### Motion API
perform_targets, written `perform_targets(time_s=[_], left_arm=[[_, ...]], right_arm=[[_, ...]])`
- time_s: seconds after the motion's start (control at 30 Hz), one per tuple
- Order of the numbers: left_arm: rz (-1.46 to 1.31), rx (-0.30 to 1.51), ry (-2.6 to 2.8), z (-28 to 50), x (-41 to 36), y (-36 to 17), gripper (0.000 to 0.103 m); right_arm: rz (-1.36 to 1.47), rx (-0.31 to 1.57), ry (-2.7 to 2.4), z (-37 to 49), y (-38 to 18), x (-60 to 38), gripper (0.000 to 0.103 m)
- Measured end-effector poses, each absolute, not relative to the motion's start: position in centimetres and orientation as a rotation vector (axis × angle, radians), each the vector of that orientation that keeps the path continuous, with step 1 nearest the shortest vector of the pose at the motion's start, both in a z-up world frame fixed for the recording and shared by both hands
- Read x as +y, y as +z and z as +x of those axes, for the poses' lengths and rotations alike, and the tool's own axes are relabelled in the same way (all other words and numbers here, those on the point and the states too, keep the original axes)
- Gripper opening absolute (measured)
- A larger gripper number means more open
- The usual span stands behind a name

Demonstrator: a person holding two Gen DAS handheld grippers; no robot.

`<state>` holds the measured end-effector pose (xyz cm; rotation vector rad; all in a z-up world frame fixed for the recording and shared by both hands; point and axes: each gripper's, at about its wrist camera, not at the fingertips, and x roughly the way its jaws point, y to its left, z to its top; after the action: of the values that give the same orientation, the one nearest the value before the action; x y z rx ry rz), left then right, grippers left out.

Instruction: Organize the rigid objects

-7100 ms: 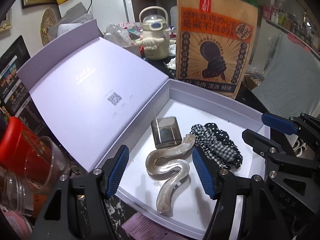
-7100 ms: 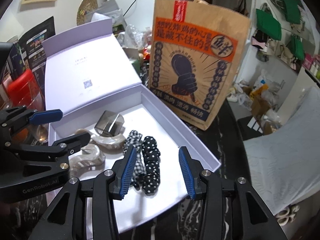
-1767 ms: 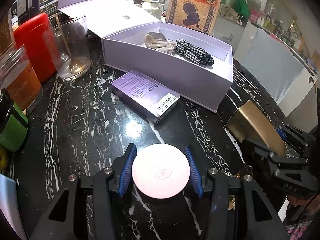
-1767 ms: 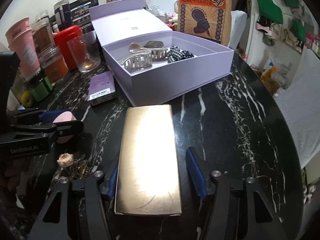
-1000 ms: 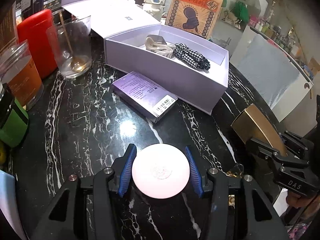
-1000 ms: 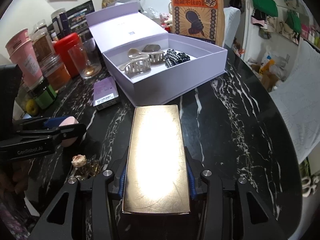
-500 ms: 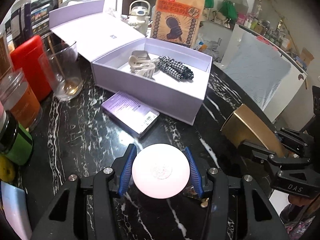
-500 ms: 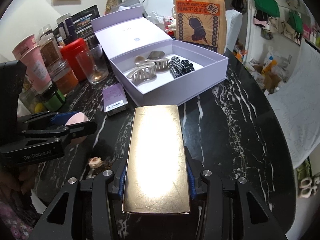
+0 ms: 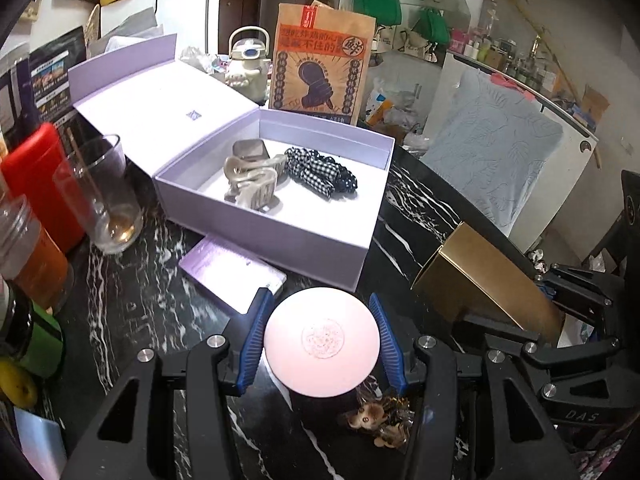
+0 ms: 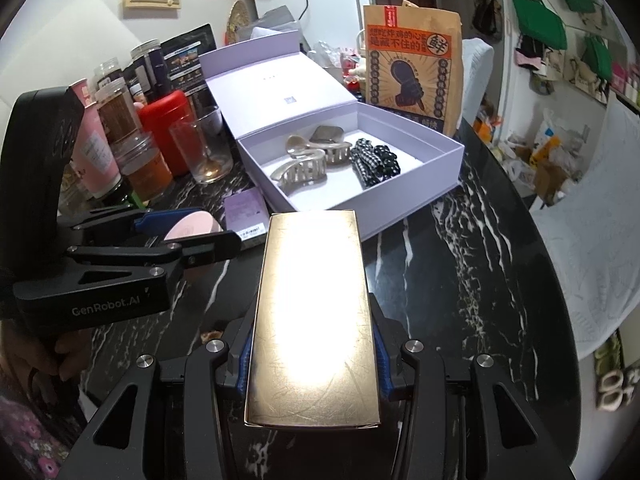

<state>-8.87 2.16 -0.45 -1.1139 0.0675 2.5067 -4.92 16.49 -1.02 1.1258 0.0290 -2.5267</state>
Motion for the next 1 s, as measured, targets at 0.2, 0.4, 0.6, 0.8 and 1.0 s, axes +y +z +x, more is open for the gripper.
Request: perform_targets(time_s=[0.2,0.4,0.6,0.8,1.0], left_arm=[[-1.082,0.098,2.533,-9.5,1.9,0.7,0.050],[-1.074,0.116,2.544,-10.4,2.0,1.5,0.050],[-1.044,0.124,2.554,-11.4,2.3,2.5,0.050],[-1.026,0.142,2.554,-12.8,2.7,3.6,0.050],[-1.024,0.147,2.564,-14.6,3.2,4.2,0.050]], right_arm=[[1.109,0.038,-2.523,-5.6,-0.5,16.5,0.045],[1.076,0.054,-2.518,-6.4,0.5,16.4,0.045],[1.070,0.065,-2.519,-7.6,1.0,16.4,0.045],[1.058,0.074,-2.538,-8.8,1.4,16.9,0.045],[1.043,0.092,-2.561,-10.4,2.1,17.6,0.045]])
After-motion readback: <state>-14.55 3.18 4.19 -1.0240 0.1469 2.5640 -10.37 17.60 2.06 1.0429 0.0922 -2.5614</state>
